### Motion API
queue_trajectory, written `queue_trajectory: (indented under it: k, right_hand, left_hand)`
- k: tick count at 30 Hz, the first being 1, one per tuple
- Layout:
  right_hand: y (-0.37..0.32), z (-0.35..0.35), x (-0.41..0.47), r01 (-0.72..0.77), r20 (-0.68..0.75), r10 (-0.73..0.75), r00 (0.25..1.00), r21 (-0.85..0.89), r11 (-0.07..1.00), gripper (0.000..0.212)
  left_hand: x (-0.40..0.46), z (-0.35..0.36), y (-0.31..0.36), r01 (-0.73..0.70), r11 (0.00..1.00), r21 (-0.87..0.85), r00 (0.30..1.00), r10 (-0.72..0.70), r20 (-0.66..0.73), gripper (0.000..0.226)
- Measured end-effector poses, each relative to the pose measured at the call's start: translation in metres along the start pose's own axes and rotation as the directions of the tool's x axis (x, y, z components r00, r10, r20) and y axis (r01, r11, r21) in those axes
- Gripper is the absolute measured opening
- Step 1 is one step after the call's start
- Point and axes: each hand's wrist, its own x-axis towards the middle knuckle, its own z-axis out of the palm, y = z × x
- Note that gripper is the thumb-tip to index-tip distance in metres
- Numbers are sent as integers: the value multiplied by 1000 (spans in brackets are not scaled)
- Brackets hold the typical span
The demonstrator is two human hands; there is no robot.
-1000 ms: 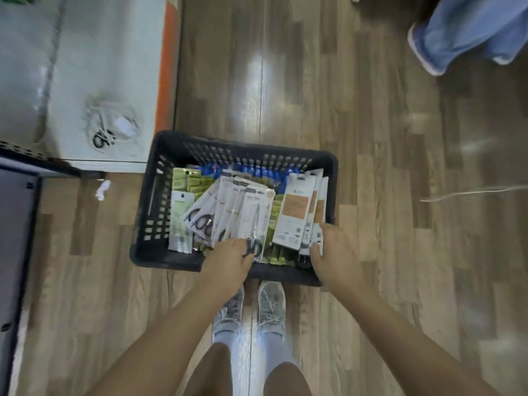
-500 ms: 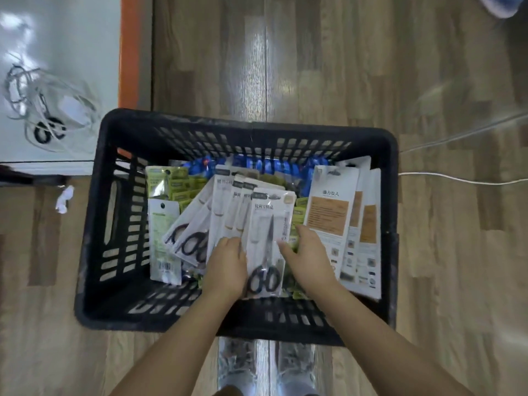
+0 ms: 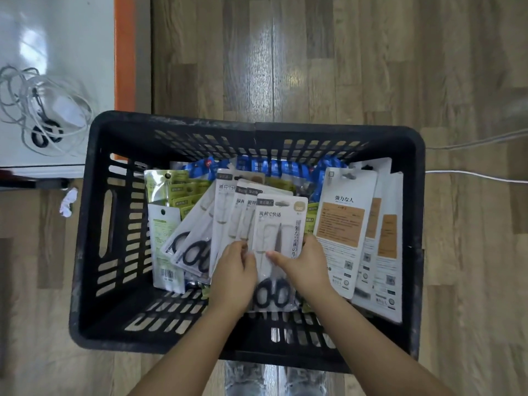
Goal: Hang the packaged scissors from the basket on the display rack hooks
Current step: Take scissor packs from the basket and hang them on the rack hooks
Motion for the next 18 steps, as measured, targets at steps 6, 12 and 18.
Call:
queue_trajectory:
  k: [6, 12, 18]
  right_hand:
    - [2, -32, -13, -23, -9, 25, 1000, 204, 979, 38]
    - [8, -71, -18, -34, -59, 59, 997, 359, 933, 23]
    - [12, -70, -21, -116, -3, 127, 992, 385, 915, 31]
  left_hand:
    - [-1, 2, 6, 52, 999, 2, 999, -52, -12, 21]
    - [-2, 8, 14, 104, 994, 34, 994, -104, -18, 26]
    - [0, 15, 12, 79, 996, -29, 997, -79, 8, 12]
